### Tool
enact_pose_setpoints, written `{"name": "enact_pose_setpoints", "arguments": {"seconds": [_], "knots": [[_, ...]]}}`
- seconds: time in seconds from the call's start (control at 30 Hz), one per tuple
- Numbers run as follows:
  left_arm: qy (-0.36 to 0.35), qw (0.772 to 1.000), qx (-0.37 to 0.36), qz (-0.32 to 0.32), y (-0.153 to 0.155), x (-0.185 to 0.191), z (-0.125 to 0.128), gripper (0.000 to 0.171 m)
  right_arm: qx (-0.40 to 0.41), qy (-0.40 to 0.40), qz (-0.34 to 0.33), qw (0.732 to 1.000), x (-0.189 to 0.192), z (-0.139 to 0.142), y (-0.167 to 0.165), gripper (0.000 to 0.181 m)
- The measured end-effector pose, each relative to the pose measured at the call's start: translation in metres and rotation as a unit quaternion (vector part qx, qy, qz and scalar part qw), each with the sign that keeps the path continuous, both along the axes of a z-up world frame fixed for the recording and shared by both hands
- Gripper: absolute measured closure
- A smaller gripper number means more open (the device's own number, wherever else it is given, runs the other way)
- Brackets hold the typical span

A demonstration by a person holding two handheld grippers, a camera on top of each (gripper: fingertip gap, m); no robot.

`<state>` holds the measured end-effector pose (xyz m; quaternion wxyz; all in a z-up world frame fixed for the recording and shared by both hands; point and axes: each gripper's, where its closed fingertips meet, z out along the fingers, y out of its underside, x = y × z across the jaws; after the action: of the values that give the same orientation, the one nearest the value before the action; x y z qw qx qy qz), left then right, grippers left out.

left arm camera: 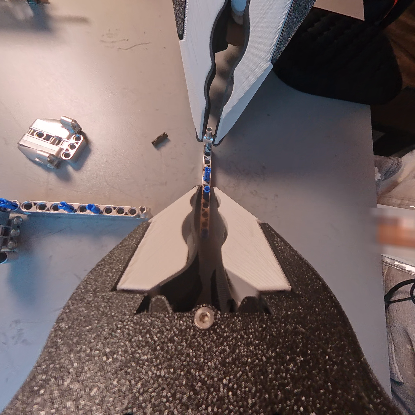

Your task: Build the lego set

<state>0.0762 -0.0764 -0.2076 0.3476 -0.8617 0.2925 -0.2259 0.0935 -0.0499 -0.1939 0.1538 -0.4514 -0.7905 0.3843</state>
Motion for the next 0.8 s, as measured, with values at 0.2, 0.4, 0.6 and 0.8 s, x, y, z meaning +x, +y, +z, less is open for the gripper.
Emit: {"name": "enact_pose_setpoints", "arguments": {"seconds": [0.2,0.4,0.6,0.8], "knots": [[0.004,1.0,0.001,0.001,0.0,0.0001,-0.0002,0.167,0.024,0.0,0.006,1.0,0.0009,-0.0003,0.0002,0.175],[0.01,1.0,0.002,0.002,0.0,0.0,-0.0004,0.167,0.045,-0.006,0.015,0.999,0.0008,-0.0007,-0.0005,0.175],[0.015,1.0,0.005,0.002,0.0001,0.0,-0.0004,0.167,0.023,0.008,-0.011,1.0,-0.0008,-0.0003,0.0,0.175],[0.019,1.0,0.009,0.002,0.0002,-0.0001,-0.0004,0.167,0.017,0.016,-0.019,1.0,-0.0017,-0.0007,-0.0003,0.175]]}}
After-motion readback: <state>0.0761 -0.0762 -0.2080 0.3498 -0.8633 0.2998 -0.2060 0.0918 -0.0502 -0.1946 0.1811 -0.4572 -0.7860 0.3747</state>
